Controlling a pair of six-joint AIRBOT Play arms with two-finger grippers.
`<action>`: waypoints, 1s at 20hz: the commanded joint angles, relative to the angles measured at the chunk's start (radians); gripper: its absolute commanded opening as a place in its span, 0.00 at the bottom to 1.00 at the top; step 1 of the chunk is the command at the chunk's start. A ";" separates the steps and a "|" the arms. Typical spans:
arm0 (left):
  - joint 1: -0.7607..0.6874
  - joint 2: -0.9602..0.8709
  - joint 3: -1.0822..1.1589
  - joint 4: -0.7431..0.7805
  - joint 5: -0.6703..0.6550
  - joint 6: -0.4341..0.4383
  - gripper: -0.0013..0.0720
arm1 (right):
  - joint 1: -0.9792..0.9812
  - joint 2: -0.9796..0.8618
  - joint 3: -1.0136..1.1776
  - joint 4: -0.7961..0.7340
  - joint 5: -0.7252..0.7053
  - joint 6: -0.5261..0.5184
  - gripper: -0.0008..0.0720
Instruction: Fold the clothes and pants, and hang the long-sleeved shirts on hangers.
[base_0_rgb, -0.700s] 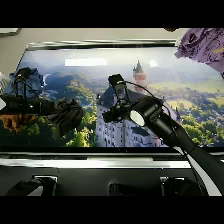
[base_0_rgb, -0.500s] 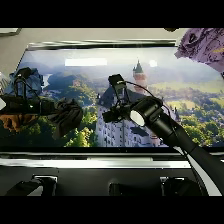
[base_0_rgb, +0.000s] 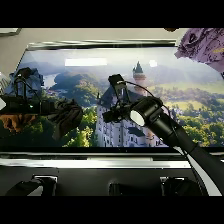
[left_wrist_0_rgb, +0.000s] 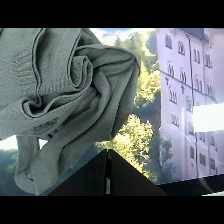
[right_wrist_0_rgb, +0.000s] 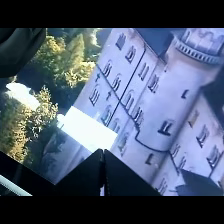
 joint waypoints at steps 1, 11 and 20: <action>0.000 0.001 0.000 0.000 0.000 0.000 0.05 | 0.001 0.000 0.001 0.000 0.000 0.000 0.06; -0.001 -0.003 0.000 0.001 0.038 -0.023 0.10 | 0.001 0.000 0.001 0.000 -0.004 0.000 0.06; -0.003 -0.053 -0.005 0.016 0.022 -0.114 0.99 | 0.001 0.000 0.001 0.000 -0.003 0.000 0.06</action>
